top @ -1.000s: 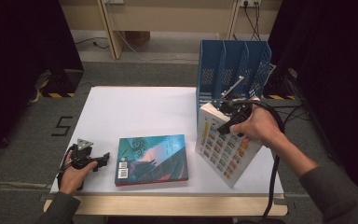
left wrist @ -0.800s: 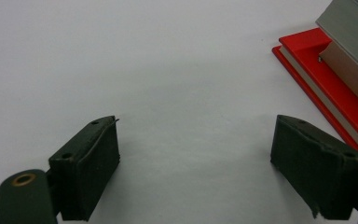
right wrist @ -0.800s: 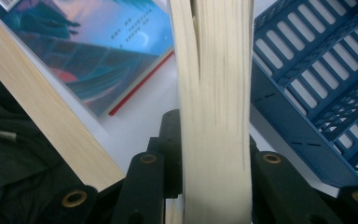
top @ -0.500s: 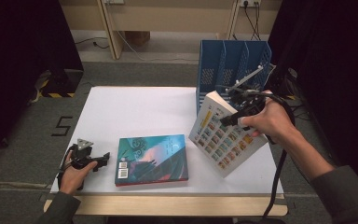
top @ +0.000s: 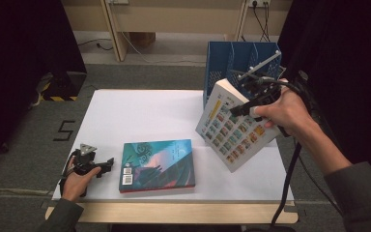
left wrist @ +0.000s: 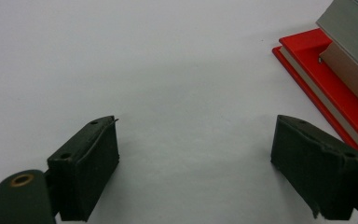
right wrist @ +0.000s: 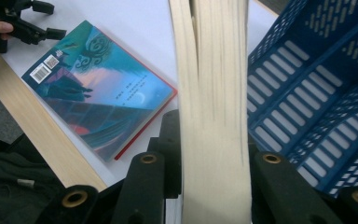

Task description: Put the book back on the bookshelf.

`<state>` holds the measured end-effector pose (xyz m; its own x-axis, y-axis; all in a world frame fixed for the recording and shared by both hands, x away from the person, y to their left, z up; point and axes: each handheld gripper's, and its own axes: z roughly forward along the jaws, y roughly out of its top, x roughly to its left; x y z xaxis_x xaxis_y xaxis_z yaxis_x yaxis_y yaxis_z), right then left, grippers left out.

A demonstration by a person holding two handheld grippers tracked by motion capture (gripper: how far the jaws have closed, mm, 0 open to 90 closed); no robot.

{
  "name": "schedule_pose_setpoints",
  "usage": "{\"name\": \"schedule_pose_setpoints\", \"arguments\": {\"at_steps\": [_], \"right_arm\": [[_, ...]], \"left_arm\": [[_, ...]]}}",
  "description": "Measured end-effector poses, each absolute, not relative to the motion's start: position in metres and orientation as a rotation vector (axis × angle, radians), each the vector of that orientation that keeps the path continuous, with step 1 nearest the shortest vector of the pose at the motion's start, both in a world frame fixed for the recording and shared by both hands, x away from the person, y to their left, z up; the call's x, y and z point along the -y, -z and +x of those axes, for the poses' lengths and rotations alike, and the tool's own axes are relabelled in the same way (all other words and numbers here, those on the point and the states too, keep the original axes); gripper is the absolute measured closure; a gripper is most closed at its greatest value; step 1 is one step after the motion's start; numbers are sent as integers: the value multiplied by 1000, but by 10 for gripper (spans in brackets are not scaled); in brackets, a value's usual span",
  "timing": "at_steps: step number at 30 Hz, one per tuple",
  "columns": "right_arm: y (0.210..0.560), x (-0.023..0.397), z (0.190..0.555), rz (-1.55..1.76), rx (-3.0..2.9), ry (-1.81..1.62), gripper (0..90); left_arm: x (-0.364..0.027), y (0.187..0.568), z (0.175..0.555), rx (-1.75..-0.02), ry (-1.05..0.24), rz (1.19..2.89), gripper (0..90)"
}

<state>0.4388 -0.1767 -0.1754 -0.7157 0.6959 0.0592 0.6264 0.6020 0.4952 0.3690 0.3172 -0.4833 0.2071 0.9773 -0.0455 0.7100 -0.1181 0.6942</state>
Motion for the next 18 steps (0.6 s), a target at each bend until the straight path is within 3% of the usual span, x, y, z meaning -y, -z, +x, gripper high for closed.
{"name": "schedule_pose_setpoints", "arguments": {"at_steps": [18], "right_arm": [[136, 189, 485, 1225, -2557, -655, 739]], "left_arm": [[-317, 484, 369, -1565, -585, 1891, 134]]}}
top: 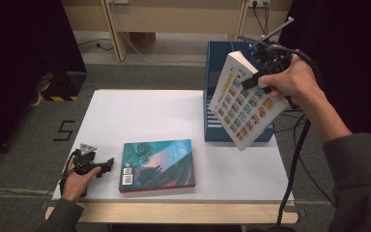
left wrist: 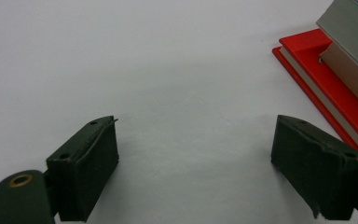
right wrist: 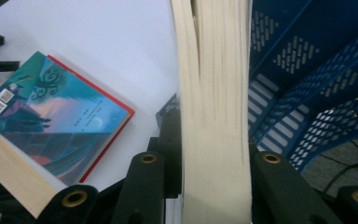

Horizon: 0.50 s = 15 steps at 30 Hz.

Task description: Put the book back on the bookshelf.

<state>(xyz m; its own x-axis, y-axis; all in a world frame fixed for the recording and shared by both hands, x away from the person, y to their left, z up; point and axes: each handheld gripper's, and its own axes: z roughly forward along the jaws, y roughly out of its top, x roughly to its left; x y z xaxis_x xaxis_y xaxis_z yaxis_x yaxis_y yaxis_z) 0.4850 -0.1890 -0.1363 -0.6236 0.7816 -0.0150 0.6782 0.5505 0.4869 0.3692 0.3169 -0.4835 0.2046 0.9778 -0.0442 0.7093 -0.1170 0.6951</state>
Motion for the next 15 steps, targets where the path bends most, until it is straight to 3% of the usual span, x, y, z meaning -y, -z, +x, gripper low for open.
{"name": "schedule_pose_setpoints", "arguments": {"at_steps": [15], "right_arm": [[134, 175, 544, 1316, -2517, -547, 739]], "left_arm": [[-317, 483, 369, -1563, -580, 1892, 134]]}}
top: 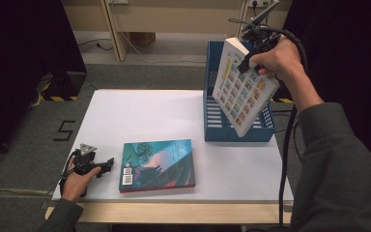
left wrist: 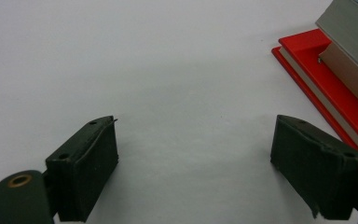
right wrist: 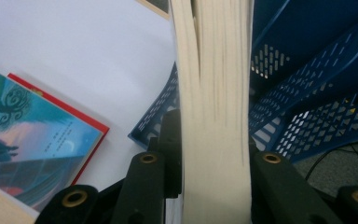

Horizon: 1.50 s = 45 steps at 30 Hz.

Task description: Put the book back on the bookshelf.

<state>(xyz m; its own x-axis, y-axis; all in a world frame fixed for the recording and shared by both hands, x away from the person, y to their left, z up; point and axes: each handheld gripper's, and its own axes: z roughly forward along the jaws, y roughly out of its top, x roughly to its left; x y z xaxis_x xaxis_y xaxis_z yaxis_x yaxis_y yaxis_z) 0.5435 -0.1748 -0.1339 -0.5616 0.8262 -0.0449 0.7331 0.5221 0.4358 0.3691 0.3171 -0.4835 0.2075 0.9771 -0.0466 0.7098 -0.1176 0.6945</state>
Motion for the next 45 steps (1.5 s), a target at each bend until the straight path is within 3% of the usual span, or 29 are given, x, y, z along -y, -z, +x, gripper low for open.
{"name": "schedule_pose_setpoints", "arguments": {"at_steps": [27, 45], "right_arm": [[157, 147, 625, 1538, -2422, -558, 739], [163, 145, 625, 1609, -2366, -656, 738]], "left_arm": [[-317, 483, 368, -1556, -584, 1893, 142], [-317, 483, 368, -1557, -583, 1895, 142]]}}
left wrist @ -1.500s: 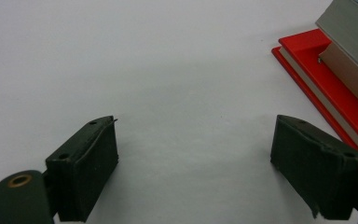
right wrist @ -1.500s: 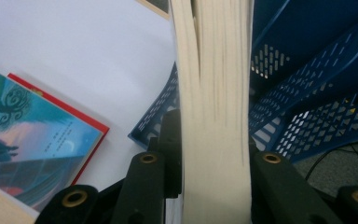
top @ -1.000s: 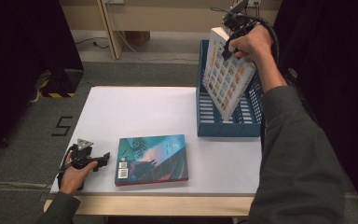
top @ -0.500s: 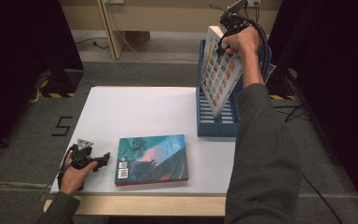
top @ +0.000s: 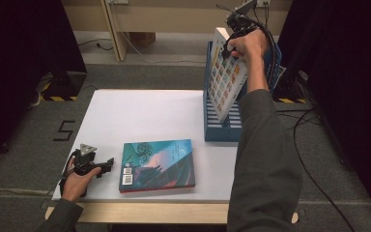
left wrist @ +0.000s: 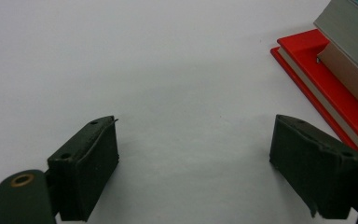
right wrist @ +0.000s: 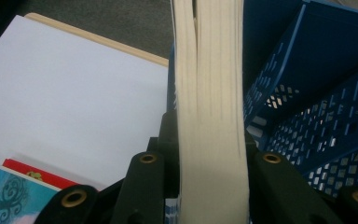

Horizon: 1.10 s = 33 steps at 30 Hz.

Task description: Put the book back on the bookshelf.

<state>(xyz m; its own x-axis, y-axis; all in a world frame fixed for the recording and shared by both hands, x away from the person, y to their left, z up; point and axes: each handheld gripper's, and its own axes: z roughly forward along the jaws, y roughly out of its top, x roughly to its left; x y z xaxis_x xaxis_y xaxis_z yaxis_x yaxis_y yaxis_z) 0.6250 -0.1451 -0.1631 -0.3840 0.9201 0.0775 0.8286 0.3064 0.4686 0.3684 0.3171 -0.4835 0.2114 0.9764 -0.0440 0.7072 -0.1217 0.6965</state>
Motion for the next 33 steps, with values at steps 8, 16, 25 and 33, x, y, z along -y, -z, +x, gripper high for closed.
{"name": "schedule_pose_setpoints", "arguments": {"at_steps": [8, 16, 25, 33], "right_arm": [[164, 153, 626, 1664, -2309, -648, 738], [157, 162, 622, 1681, -2287, -664, 738], [161, 164, 624, 1694, -2253, -690, 738], [182, 156, 638, 1736, -2240, -723, 737]], "left_arm": [[-317, 483, 368, -1557, -583, 1895, 142], [-317, 484, 369, -1556, -583, 1896, 141], [-317, 484, 368, -1557, -586, 1894, 141], [-317, 484, 368, -1557, -584, 1893, 142]]}}
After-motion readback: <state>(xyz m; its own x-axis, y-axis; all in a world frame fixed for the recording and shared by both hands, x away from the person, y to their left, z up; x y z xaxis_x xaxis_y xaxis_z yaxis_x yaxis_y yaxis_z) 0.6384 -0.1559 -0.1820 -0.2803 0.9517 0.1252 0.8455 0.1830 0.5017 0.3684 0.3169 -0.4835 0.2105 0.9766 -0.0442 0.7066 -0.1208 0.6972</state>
